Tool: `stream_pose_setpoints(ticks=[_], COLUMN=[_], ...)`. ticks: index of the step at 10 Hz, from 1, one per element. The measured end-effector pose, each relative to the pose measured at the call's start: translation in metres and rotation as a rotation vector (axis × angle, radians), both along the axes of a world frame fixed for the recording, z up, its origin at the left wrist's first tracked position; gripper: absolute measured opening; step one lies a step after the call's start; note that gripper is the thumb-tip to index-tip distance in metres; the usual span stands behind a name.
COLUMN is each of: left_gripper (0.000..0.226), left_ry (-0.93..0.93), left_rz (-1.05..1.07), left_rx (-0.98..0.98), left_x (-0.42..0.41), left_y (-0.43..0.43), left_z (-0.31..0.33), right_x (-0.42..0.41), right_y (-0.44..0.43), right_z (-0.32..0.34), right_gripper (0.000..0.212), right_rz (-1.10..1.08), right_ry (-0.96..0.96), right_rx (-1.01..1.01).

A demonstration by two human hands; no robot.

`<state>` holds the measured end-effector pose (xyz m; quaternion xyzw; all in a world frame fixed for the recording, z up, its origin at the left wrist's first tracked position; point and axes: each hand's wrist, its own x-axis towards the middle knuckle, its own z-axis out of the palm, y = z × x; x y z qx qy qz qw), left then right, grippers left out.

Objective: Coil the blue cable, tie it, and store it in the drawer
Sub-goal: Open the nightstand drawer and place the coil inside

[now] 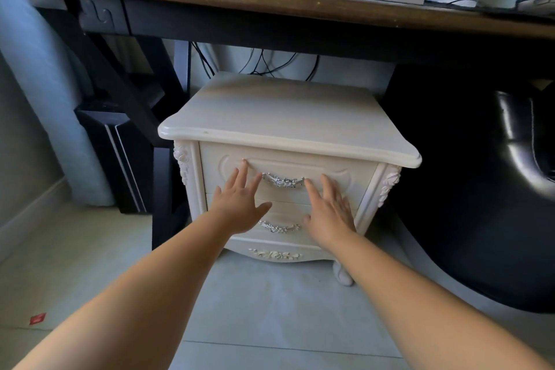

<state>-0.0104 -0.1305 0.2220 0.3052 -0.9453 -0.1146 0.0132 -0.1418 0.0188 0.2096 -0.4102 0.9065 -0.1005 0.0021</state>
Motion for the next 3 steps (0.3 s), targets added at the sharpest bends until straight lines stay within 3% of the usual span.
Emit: stream_pose_setpoints(ticks=[1,3], left_gripper=[0.075,0.073], left_ry=[0.018,0.028], left_rz=[0.013,-0.022], left_rx=[0.008,0.14], left_x=[0.0,0.014], left_y=[-0.001,0.015], left_z=[0.0,0.022], right_x=[-0.001,-0.007], right_y=[-0.002,0.012], right_z=[0.003,0.023], right_gripper=[0.076,0.073], right_rz=[-0.007,-0.045], right_ry=[-0.024,-0.291], right_rx=[-0.002,0.075])
